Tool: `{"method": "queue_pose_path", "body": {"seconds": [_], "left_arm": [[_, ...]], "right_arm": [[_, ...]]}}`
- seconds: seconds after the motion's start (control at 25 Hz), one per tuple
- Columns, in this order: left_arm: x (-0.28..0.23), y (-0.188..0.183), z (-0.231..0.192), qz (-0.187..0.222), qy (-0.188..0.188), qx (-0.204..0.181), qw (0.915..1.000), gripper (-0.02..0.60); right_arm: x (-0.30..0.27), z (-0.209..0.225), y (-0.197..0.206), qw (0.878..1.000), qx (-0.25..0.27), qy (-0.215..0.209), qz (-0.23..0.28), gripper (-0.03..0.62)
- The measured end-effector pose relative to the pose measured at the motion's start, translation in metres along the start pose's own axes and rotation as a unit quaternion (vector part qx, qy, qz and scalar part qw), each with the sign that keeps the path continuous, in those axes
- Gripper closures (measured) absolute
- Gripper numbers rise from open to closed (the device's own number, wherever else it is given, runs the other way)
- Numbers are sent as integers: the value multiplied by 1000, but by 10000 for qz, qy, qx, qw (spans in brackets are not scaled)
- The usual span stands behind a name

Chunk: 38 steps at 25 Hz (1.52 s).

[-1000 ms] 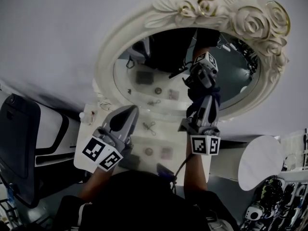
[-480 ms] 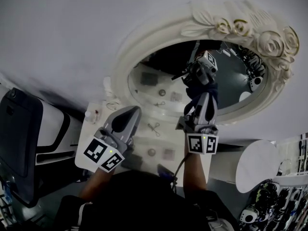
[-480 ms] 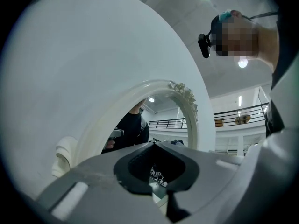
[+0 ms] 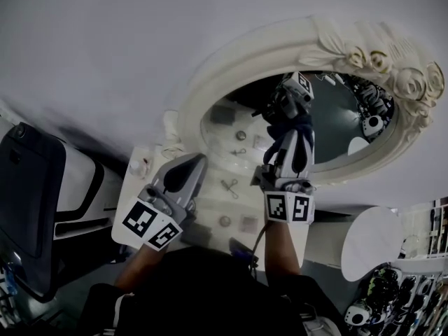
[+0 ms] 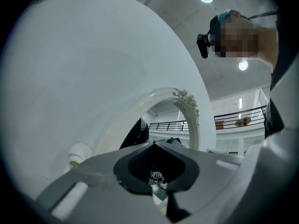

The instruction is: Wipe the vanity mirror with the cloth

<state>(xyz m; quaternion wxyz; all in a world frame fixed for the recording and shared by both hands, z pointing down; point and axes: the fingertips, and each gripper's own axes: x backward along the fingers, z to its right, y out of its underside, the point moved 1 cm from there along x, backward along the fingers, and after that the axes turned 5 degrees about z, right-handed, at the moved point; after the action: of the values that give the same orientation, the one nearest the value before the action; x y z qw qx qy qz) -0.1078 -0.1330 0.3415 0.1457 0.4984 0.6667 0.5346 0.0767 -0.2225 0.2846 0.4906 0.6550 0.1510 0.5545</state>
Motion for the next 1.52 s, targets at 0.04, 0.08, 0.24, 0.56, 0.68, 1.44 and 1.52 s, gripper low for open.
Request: {"method": "queue_pose_path", "body": {"seconds": [0.04,0.08,0.24,0.56,0.68,1.44,1.52], "left_arm": [[2,-2,-3,12,-12,2,10000,577],[4,-4,-5,24,-24,3,10000,577],[12,-9,-14,55,-45,29,10000,577],[28,-17,-32,48,-91,74,9999,577],[35,-20,-39,44,-137,81,9999,577],[57,-30,-64,58,-347,89,9993,577],[58,-30,-65,55,-374,81,9993,577]], "right_arm": [[-1,-3,1,10000,-2,10,-2,569],[-3,-6,2,10000,-8,21,-4,569],[-10,-22,6,10000,8,2,-29,569],[-25,-68,25,9993,212,-266,-175,569],[-30,-84,32,9990,200,-341,-209,569],[-41,-139,64,9961,-630,-605,-108,569],[-41,-143,66,9952,-756,-615,-91,569]]}}
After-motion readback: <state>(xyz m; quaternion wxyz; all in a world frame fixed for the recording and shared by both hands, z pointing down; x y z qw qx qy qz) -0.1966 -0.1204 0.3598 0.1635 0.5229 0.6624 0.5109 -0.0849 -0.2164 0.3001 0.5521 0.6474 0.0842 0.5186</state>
